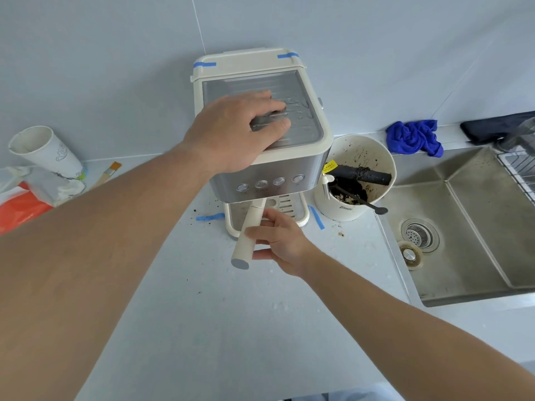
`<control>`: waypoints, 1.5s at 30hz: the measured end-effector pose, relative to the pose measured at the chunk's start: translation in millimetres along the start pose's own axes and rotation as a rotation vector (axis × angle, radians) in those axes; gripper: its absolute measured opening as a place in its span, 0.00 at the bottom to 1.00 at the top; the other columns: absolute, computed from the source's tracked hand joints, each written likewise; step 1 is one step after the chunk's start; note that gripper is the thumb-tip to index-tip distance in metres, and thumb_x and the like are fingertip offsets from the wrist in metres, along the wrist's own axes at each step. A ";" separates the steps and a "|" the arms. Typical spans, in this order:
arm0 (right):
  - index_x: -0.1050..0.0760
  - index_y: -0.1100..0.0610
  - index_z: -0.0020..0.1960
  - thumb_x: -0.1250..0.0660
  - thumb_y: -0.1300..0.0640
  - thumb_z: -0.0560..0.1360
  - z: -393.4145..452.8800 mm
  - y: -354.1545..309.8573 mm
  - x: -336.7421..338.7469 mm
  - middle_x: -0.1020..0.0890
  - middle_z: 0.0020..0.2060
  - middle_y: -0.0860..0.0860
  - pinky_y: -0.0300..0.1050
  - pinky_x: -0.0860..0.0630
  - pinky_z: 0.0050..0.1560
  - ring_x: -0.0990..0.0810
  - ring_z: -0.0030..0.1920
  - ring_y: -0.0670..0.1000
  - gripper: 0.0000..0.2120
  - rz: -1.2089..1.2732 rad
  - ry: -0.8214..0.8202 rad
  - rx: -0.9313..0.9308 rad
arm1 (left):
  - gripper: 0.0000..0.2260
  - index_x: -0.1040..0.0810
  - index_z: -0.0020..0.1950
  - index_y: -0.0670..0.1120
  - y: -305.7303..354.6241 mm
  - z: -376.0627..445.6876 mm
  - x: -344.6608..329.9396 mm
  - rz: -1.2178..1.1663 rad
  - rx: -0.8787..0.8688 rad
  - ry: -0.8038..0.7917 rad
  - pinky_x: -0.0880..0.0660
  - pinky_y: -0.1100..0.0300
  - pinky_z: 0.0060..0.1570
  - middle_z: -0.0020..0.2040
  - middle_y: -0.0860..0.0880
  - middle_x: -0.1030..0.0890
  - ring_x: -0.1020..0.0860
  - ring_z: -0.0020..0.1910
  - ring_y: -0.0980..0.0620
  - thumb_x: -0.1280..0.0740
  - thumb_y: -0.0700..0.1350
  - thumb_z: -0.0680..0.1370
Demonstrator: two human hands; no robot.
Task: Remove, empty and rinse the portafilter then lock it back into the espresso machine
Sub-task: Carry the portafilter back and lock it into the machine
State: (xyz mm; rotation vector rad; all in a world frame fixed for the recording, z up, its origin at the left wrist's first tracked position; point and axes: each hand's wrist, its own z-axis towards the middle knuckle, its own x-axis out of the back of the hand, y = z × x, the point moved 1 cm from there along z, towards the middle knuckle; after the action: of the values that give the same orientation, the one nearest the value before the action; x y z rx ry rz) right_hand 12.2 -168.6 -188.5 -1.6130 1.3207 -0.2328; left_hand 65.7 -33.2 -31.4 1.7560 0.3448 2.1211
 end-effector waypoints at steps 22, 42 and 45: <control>0.27 0.56 0.59 0.28 0.72 0.73 14.7 19.0 -48.5 0.21 0.50 0.57 0.52 0.15 0.44 0.17 0.49 0.54 0.20 0.199 0.056 0.137 | 0.20 0.26 0.66 0.63 -0.8 0.1 -0.9 0.015 0.003 0.008 0.40 0.60 0.58 0.71 0.60 0.29 0.31 0.69 0.52 0.43 0.64 0.76; 0.27 0.62 0.60 0.27 0.72 0.71 47.2 4.7 -83.6 0.21 0.49 0.59 0.54 0.15 0.47 0.18 0.48 0.55 0.20 0.332 0.135 0.134 | 0.20 0.27 0.66 0.64 -0.4 1.0 -1.6 0.019 0.028 -0.007 0.39 0.57 0.64 0.73 0.61 0.31 0.34 0.71 0.54 0.44 0.64 0.76; 0.26 0.64 0.63 0.27 0.72 0.71 50.7 3.4 -92.3 0.20 0.50 0.60 0.50 0.15 0.44 0.18 0.49 0.56 0.22 0.380 0.179 0.139 | 0.20 0.27 0.66 0.63 -0.2 0.5 -1.0 0.023 0.030 0.000 0.40 0.58 0.64 0.73 0.61 0.32 0.34 0.71 0.55 0.43 0.64 0.77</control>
State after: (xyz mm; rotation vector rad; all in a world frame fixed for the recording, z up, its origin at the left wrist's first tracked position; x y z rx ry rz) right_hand 8.5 -63.9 -177.3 -1.2193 1.6814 -0.2336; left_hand 66.4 -33.4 -32.3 1.7849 0.3598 2.1418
